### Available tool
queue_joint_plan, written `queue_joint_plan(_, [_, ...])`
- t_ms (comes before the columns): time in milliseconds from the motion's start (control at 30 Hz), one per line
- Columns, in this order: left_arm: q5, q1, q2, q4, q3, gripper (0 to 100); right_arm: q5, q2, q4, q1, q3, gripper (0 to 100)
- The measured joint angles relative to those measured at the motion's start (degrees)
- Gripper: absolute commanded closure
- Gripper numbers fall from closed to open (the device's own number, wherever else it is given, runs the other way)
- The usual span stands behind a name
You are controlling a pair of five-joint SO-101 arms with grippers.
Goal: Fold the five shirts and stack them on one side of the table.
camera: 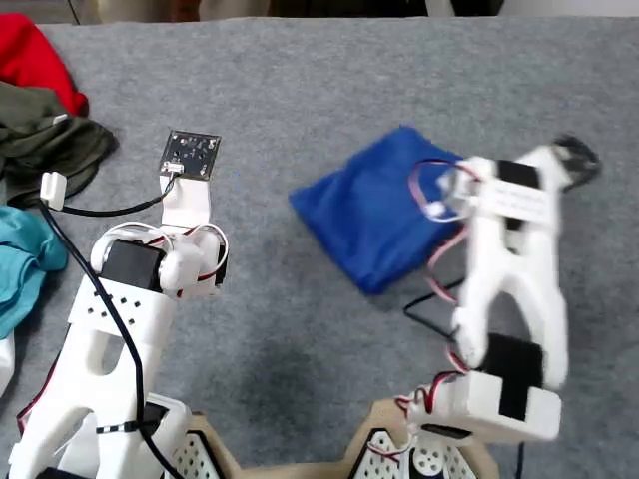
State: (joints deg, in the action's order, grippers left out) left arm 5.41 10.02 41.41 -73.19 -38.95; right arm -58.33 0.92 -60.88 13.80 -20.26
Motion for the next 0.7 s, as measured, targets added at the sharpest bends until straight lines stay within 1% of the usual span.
queue_joint_plan(133, [0.0, 0.0, 0.18, -0.09, 0.0, 98, 6.33, 0.0, 0.79, 11.25, 0.0, 99.3])
queue_joint_plan(367, [0.0, 0.0, 0.44, -1.58, -0.09, 98, 18.02, 0.0, 8.26, 33.32, 0.0, 99.3])
queue_joint_plan(700, [0.0, -0.09, 0.53, -1.58, -0.09, 98, 32.0, 0.0, 16.62, 57.58, 0.0, 99.3])
